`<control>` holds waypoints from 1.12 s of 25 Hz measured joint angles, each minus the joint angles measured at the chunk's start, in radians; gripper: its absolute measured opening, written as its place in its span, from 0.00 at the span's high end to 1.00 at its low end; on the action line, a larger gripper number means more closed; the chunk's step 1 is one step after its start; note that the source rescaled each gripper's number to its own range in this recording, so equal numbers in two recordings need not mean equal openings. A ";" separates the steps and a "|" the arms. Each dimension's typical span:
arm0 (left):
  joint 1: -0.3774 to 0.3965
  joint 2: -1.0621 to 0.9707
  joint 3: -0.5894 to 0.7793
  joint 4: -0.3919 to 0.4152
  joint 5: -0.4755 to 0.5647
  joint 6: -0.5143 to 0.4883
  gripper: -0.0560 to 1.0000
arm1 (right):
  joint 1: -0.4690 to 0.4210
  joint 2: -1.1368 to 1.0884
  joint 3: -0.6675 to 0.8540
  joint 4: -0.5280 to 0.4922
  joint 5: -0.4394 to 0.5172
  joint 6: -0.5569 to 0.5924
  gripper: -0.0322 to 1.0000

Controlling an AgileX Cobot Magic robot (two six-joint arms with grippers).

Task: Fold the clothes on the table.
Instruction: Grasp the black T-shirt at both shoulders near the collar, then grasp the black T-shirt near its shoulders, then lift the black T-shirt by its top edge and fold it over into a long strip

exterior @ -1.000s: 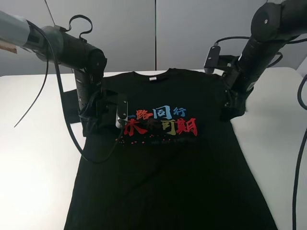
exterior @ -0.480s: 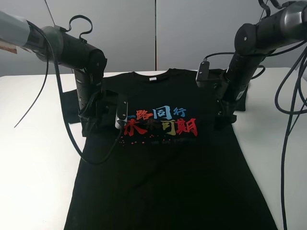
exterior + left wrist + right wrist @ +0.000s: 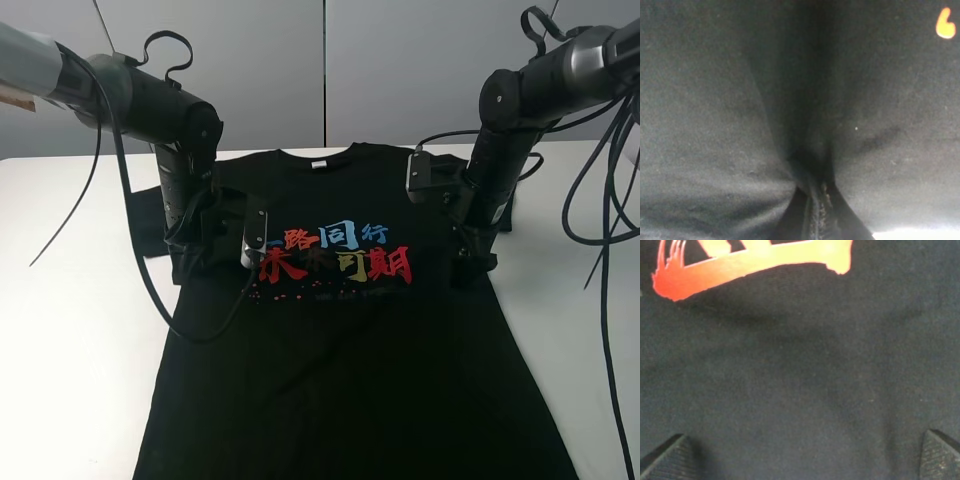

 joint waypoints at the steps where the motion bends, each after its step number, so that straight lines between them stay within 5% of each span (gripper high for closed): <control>1: 0.000 0.000 0.000 0.000 0.000 0.000 0.95 | 0.000 0.002 -0.002 -0.002 0.000 0.000 0.05; 5: 0.000 0.000 0.000 -0.002 -0.004 0.000 0.95 | 0.000 0.010 -0.009 -0.005 -0.005 0.000 0.14; 10: 0.000 0.000 0.000 -0.002 -0.006 0.000 0.95 | 0.000 0.013 -0.012 -0.024 -0.028 0.000 0.43; 22: 0.000 0.000 0.000 -0.002 -0.017 0.000 0.95 | 0.000 0.019 -0.012 -0.021 -0.013 -0.003 0.94; 28: -0.002 0.000 0.000 -0.004 -0.024 0.000 0.95 | 0.000 0.014 -0.012 -0.019 -0.001 -0.025 0.97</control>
